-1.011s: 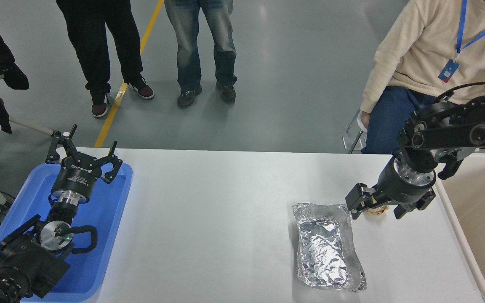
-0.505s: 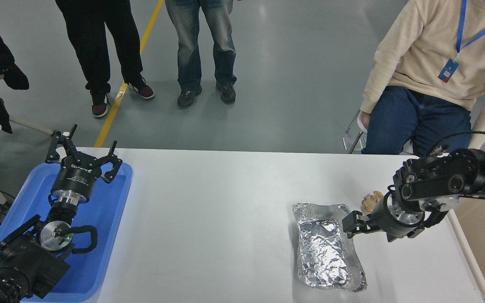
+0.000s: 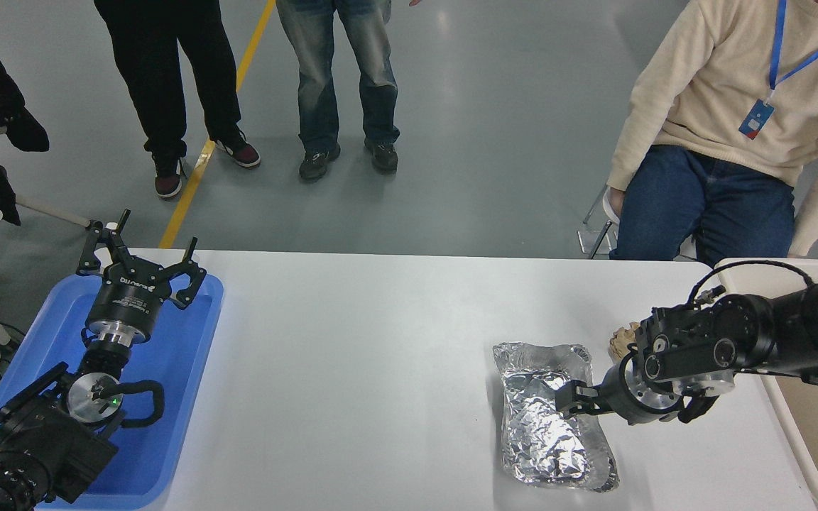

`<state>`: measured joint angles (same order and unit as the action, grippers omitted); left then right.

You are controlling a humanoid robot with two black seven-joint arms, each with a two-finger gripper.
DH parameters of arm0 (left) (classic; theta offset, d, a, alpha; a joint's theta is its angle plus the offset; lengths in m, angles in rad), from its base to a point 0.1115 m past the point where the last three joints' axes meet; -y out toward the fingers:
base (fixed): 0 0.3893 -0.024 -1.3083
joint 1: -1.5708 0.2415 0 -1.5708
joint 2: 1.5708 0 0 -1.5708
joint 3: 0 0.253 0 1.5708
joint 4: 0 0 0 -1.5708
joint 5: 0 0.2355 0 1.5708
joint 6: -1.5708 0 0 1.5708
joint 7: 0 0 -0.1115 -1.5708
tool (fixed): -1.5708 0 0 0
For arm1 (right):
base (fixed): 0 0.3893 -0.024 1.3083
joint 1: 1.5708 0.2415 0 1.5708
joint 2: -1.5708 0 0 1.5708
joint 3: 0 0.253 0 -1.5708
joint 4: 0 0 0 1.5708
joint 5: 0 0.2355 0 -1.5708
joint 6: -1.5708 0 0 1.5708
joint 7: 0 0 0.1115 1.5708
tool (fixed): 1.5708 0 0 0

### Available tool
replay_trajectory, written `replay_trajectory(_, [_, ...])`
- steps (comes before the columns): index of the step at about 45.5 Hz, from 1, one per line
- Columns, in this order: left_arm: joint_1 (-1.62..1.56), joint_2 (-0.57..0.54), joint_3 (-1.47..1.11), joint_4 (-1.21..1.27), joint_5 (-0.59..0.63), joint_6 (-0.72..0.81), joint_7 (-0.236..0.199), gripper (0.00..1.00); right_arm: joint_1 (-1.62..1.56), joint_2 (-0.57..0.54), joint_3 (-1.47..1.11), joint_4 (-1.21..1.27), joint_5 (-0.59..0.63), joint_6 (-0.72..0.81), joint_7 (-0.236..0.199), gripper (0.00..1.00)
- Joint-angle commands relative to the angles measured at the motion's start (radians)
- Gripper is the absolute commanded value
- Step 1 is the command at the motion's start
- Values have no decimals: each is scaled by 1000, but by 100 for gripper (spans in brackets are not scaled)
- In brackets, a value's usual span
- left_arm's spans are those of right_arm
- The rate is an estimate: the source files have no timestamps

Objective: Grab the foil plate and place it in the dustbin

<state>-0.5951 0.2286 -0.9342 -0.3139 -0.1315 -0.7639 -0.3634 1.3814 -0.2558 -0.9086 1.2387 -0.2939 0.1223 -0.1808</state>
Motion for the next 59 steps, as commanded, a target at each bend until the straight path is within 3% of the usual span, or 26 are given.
replay_trajectory(1, [0,0,0,-1,0,0,0,100,-28,21,7,-21,-43,-7,0,83])
replay_trajectory(12, [0,0,0,1,0,0,0,100,-41,23,7,-28,-79,-10,-2,69])
replay_trajectory(22, [0,0,0,1,0,0,0,100,-54,23,7,-31,-76,-9,-3,32])
replay_trajectory(27, [0,0,0,1,0,0,0,100,-56,23,11,-30,-71,-4,-3,26])
replay_trajectory(30, [0,0,0,-1,0,0,0,100,-65,23,20,-28,-60,3,-6,9])
replay_trajectory(33, [0,0,0,1,0,0,0,100,-67,23,22,-27,-57,3,-6,0])
replay_trajectory(59, [0,0,0,-1,0,0,0,100,28,-37,22,90,-54,37,-2,0])
